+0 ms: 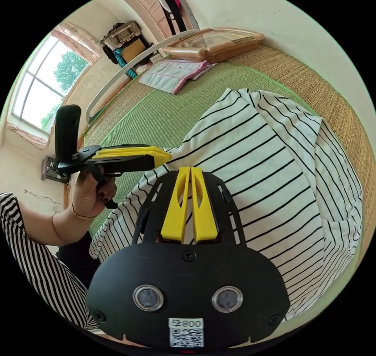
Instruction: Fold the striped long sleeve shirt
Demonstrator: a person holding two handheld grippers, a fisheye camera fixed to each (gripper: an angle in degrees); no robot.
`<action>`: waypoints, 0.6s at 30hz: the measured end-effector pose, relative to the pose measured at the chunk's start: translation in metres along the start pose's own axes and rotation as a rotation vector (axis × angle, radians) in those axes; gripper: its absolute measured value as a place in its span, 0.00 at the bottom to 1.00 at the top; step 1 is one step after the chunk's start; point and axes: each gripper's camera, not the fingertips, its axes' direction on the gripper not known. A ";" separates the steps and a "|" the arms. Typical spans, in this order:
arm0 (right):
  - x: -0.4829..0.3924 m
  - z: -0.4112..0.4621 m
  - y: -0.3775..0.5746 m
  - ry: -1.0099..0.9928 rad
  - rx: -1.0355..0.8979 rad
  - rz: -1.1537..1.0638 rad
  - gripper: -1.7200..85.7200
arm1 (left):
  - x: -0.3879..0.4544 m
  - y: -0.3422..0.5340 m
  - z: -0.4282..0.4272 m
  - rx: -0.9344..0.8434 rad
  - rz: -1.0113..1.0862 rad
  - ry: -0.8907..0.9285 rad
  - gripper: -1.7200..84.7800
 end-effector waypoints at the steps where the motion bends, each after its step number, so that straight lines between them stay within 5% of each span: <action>1: 0.001 0.000 0.008 -0.006 0.010 0.003 0.02 | 0.008 -0.012 -0.010 0.025 0.027 0.027 0.02; 7: 0.017 0.018 0.045 -0.003 0.037 0.074 0.02 | 0.010 -0.095 0.028 -0.172 0.085 -0.206 0.02; 18: 0.044 -0.009 0.183 -0.133 0.091 0.121 0.02 | 0.051 -0.090 -0.033 -0.178 0.175 -0.137 0.02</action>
